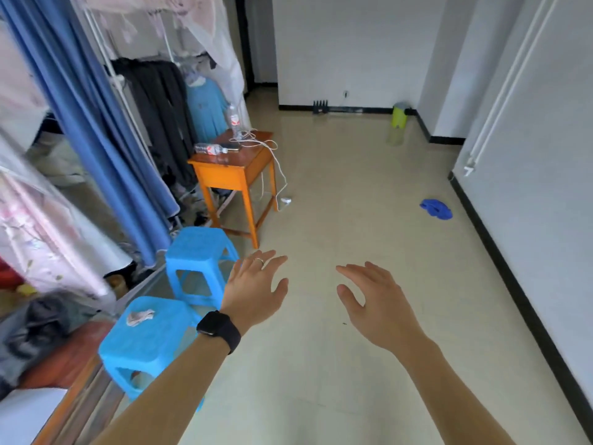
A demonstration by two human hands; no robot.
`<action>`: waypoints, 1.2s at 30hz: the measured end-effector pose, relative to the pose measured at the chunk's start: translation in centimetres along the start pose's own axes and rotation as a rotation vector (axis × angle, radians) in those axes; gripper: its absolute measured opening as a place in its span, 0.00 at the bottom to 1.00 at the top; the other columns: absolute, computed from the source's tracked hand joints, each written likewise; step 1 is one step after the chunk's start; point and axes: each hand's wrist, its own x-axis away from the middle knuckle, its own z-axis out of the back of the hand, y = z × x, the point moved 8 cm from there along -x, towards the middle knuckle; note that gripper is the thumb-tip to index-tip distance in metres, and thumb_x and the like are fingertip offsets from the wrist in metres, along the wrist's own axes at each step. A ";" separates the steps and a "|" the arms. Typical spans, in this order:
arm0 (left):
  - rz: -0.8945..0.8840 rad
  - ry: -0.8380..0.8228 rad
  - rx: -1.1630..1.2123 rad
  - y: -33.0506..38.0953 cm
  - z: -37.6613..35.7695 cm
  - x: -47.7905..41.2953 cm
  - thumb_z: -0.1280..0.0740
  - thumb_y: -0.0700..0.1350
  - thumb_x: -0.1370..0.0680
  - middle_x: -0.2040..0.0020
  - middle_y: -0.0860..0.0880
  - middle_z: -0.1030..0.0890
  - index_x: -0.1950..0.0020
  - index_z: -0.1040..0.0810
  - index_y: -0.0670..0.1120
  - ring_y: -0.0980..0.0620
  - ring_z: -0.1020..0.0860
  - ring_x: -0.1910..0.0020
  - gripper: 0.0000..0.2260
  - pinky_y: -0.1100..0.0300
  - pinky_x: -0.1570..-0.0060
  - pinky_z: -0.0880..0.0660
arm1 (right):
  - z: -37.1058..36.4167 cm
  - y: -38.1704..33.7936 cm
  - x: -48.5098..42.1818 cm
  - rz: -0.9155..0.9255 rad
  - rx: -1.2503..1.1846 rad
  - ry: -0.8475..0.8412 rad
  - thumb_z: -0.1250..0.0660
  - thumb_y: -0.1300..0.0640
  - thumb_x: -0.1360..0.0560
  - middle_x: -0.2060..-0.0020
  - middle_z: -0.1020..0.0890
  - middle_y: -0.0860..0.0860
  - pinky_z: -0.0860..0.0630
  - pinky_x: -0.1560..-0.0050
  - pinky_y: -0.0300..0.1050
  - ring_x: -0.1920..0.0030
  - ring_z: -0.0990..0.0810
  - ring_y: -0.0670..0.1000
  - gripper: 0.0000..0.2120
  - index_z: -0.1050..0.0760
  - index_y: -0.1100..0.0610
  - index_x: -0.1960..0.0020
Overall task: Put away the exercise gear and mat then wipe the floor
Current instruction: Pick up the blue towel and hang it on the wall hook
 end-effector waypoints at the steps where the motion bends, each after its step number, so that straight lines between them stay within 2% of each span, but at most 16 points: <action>1: 0.025 0.001 -0.005 -2.2 0.2 -0.5 0.40 0.56 0.19 0.24 0.54 0.33 0.24 0.34 0.59 0.50 0.40 0.23 0.22 0.49 0.23 0.46 | -1.3 -1.3 -1.5 0.012 -0.009 -0.022 0.43 0.44 0.18 0.29 0.30 0.38 0.42 0.27 0.46 0.23 0.43 0.46 0.20 0.33 0.41 0.27; 10: 0.205 -0.009 0.005 -17.3 -1.0 -6.3 0.41 0.57 0.21 0.25 0.53 0.31 0.26 0.31 0.57 0.49 0.36 0.24 0.23 0.51 0.25 0.43 | -10.8 -6.8 -15.1 0.094 -0.037 -0.171 0.43 0.44 0.18 0.29 0.29 0.37 0.41 0.26 0.46 0.23 0.44 0.46 0.20 0.32 0.41 0.27; 16: 0.279 0.024 -0.001 -23.9 -2.2 -16.7 0.37 0.54 0.20 0.26 0.53 0.30 0.26 0.30 0.57 0.48 0.36 0.25 0.21 0.51 0.26 0.42 | -15.2 -6.3 -27.5 0.129 -0.037 -0.194 0.43 0.43 0.18 0.30 0.28 0.37 0.39 0.26 0.49 0.23 0.42 0.46 0.19 0.32 0.41 0.27; 24: 0.261 -0.040 0.034 -27.0 -3.6 -34.0 0.39 0.53 0.19 0.26 0.51 0.30 0.25 0.31 0.55 0.47 0.36 0.26 0.21 0.51 0.26 0.44 | -17.8 -3.1 -43.5 0.046 -0.027 -0.264 0.44 0.44 0.18 0.29 0.29 0.37 0.39 0.25 0.50 0.23 0.43 0.47 0.20 0.32 0.41 0.27; 32: 0.132 -0.085 0.086 -28.7 -8.4 -54.9 0.38 0.53 0.21 0.31 0.53 0.24 0.28 0.29 0.56 0.47 0.30 0.31 0.20 0.48 0.29 0.36 | -20.4 2.2 -60.0 -0.044 0.016 -0.259 0.43 0.44 0.18 0.30 0.27 0.39 0.39 0.26 0.51 0.24 0.40 0.49 0.20 0.31 0.42 0.27; 34: 0.090 -0.120 0.097 -28.8 -10.1 -60.6 0.38 0.53 0.20 0.30 0.53 0.26 0.27 0.29 0.56 0.48 0.29 0.31 0.20 0.49 0.30 0.34 | -20.7 4.0 -64.3 -0.089 0.024 -0.248 0.43 0.44 0.18 0.31 0.26 0.40 0.38 0.26 0.52 0.25 0.38 0.50 0.19 0.31 0.42 0.27; 36: 0.044 -0.170 0.109 -28.8 -11.7 -66.3 0.39 0.54 0.20 0.27 0.53 0.29 0.26 0.31 0.56 0.49 0.33 0.28 0.21 0.51 0.28 0.37 | -20.9 5.9 -68.4 -0.136 0.045 -0.254 0.43 0.44 0.18 0.31 0.26 0.39 0.37 0.27 0.52 0.25 0.37 0.51 0.19 0.31 0.42 0.28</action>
